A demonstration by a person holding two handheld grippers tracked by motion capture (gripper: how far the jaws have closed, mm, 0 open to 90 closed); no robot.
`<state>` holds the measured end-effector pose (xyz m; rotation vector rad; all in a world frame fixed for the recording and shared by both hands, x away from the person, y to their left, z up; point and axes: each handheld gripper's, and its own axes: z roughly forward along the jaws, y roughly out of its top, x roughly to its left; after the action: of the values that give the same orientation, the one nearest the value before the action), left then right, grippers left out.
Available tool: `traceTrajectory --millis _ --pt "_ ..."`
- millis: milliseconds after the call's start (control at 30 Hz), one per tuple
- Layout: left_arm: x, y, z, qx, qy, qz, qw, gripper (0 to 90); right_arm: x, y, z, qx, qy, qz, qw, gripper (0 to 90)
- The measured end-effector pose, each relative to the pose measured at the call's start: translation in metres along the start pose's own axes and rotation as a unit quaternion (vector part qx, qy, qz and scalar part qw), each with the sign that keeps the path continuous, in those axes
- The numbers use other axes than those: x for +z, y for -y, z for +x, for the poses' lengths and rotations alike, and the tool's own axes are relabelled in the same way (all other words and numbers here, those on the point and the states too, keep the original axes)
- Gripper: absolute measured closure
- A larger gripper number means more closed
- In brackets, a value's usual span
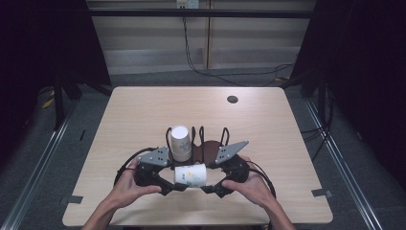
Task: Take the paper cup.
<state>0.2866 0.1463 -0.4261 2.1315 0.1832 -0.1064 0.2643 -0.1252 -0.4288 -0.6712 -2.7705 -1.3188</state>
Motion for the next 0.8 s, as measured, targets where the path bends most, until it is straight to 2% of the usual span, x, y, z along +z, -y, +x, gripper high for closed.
traceTrajectory --millis 233,400,533,633,800 --pt "-0.0059 0.0021 0.0026 -0.012 -0.003 -0.026 0.9996 35.5 -0.0013 0.0023 -0.0014 0.009 0.002 -0.018 0.9998 15.0" --pt "-0.0068 0.002 0.0026 -0.012 -0.006 -0.034 0.9993 35.4 0.0 0.0035 -0.0011 0.011 0.002 -0.03 0.9995 15.0" --pt "-0.0069 0.0021 0.0027 -0.014 -0.007 -0.037 0.9992 35.3 -0.0023 0.0042 -0.0018 0.018 0.004 -0.052 0.9985 14.9" --pt "-0.0059 0.0031 0.003 -0.016 -0.007 -0.038 0.9991 35.1 -0.0048 0.0053 -0.0033 0.021 0.016 -0.062 0.9977 14.0" --pt "-0.0066 0.0031 0.003 -0.015 -0.008 -0.044 0.9989 35.2 -0.0073 0.0079 -0.0045 0.026 0.013 -0.079 0.9965 14.8"
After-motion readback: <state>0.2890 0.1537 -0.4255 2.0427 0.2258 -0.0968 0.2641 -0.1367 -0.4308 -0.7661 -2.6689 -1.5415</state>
